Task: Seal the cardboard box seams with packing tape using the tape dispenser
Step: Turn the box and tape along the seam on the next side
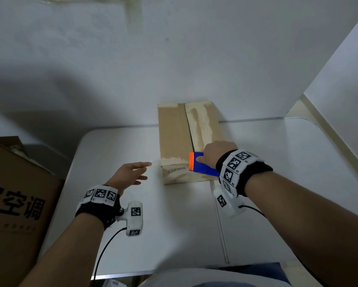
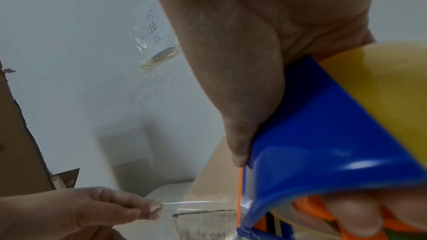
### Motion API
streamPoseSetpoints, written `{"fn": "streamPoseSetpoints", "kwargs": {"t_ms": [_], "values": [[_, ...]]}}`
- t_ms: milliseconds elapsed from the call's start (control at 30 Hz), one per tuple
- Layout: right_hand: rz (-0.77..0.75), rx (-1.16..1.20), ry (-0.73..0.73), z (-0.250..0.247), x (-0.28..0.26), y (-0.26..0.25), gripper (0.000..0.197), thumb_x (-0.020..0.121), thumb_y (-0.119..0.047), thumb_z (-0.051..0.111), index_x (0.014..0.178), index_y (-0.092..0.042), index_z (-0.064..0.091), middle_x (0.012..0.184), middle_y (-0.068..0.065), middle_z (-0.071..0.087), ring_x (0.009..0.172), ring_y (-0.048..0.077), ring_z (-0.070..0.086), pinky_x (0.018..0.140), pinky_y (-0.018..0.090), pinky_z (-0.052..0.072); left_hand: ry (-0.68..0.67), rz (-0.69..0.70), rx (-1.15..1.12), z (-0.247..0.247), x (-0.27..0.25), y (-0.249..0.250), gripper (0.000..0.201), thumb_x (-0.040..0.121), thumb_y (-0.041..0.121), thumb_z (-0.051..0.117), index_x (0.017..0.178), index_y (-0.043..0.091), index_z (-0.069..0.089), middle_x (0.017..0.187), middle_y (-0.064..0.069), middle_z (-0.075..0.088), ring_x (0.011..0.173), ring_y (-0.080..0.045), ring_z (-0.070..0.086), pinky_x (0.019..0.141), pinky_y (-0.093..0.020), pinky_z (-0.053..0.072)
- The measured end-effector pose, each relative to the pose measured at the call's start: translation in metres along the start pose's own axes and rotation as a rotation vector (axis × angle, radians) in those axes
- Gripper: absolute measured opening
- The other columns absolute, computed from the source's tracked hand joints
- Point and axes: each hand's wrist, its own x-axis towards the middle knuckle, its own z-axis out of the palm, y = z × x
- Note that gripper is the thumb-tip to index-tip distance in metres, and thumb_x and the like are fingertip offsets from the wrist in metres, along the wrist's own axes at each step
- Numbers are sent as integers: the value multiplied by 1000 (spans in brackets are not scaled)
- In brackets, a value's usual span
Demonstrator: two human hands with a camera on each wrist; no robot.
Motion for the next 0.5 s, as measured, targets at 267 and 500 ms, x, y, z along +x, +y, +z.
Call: {"fn": "streamPoseSetpoints", "kwargs": {"t_ms": [267, 500], "values": [[-9, 14, -24, -2, 0, 0, 47, 97, -46, 39, 63, -14, 42, 63, -1, 45, 54, 13, 40, 68, 29, 37, 438, 12, 279, -2, 31, 11, 45, 81, 11, 48, 124, 8, 61, 129, -11, 61, 98, -28, 69, 93, -40, 53], [-5, 18, -40, -8, 1, -2, 45, 97, -43, 41, 63, -14, 41, 63, -1, 45, 53, 13, 40, 69, 29, 37, 79, 639, 782, 28, 6, 68, 10, 91, 25, 58, 97, 20, 63, 92, 10, 58, 76, -9, 55, 71, -21, 42]]}}
